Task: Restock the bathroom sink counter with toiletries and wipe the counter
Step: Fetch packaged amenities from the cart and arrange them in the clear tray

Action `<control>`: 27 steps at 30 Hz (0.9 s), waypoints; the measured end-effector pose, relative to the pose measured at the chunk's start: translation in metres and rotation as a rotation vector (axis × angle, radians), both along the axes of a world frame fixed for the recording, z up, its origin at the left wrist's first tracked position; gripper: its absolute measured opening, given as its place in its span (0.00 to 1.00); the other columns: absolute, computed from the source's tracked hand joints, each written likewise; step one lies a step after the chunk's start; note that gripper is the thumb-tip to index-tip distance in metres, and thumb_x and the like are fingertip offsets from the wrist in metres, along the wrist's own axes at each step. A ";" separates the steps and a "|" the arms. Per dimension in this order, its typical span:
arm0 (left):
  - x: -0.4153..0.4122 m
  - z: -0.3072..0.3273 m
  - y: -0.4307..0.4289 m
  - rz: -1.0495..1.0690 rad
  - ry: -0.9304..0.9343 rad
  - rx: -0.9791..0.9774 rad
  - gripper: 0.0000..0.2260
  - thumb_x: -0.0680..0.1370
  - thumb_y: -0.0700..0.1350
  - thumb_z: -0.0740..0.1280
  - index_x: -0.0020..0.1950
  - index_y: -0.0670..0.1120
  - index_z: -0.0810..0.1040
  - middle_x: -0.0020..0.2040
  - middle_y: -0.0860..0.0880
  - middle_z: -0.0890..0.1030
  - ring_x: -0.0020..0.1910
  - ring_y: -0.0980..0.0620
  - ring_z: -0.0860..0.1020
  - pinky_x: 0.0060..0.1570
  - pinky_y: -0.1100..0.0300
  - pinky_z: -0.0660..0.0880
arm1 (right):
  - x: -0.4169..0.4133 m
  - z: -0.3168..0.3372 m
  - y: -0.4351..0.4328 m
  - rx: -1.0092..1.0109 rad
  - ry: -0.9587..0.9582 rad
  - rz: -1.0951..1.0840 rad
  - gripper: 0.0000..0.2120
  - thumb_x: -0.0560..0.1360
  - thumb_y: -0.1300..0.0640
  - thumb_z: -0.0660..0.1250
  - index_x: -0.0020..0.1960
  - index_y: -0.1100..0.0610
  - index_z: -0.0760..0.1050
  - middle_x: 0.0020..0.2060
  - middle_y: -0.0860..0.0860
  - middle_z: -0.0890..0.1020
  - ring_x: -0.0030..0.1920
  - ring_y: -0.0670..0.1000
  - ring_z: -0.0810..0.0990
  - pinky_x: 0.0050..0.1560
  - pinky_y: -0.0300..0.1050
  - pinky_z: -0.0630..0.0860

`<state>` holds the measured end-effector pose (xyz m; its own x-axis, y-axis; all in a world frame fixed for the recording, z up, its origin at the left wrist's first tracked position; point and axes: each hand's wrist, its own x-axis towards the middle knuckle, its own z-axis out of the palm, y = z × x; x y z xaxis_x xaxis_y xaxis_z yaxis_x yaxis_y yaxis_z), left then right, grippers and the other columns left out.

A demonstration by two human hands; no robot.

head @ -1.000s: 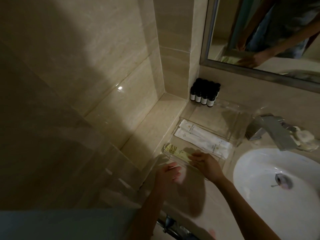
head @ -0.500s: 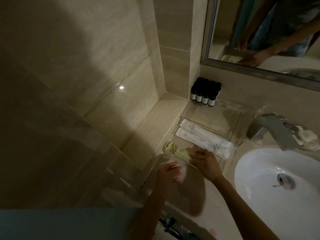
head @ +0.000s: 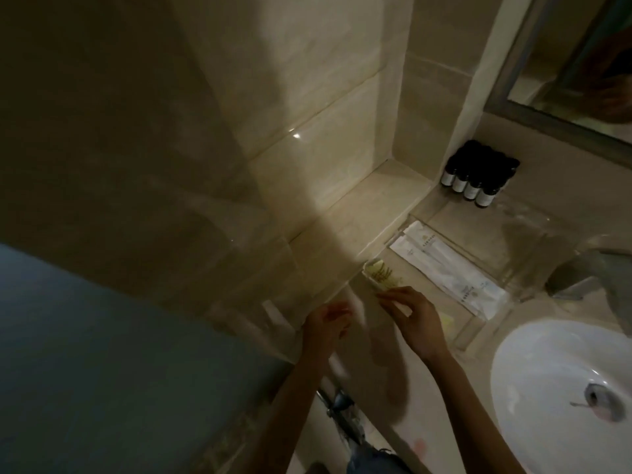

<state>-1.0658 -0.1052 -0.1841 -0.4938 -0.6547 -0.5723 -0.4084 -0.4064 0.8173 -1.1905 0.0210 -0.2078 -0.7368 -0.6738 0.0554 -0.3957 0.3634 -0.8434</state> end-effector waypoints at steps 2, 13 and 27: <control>0.014 0.003 0.000 0.031 0.002 -0.030 0.07 0.75 0.34 0.68 0.50 0.44 0.81 0.39 0.49 0.81 0.38 0.53 0.78 0.40 0.65 0.76 | 0.011 0.007 -0.010 -0.074 -0.009 0.048 0.07 0.73 0.53 0.70 0.50 0.48 0.83 0.46 0.43 0.81 0.47 0.44 0.80 0.48 0.42 0.75; 0.157 0.029 0.019 0.365 -0.037 -0.140 0.08 0.77 0.35 0.67 0.45 0.47 0.81 0.37 0.55 0.81 0.32 0.64 0.79 0.33 0.72 0.74 | 0.109 0.021 -0.059 0.018 -0.223 0.445 0.06 0.72 0.59 0.73 0.47 0.50 0.83 0.44 0.46 0.84 0.46 0.44 0.81 0.52 0.42 0.76; 0.399 0.080 0.195 1.236 -0.214 -0.389 0.06 0.74 0.37 0.71 0.49 0.45 0.81 0.44 0.51 0.83 0.41 0.59 0.80 0.45 0.64 0.77 | 0.362 0.074 -0.046 0.111 -0.129 1.410 0.17 0.72 0.59 0.72 0.39 0.35 0.80 0.40 0.36 0.83 0.45 0.36 0.81 0.51 0.35 0.75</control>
<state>-0.6673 0.0895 -0.1041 0.6236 -0.7453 -0.2361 -0.0745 -0.3573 0.9310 -0.8285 -0.0246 -0.1337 0.5501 -0.8329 -0.0605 -0.4000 -0.1992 -0.8946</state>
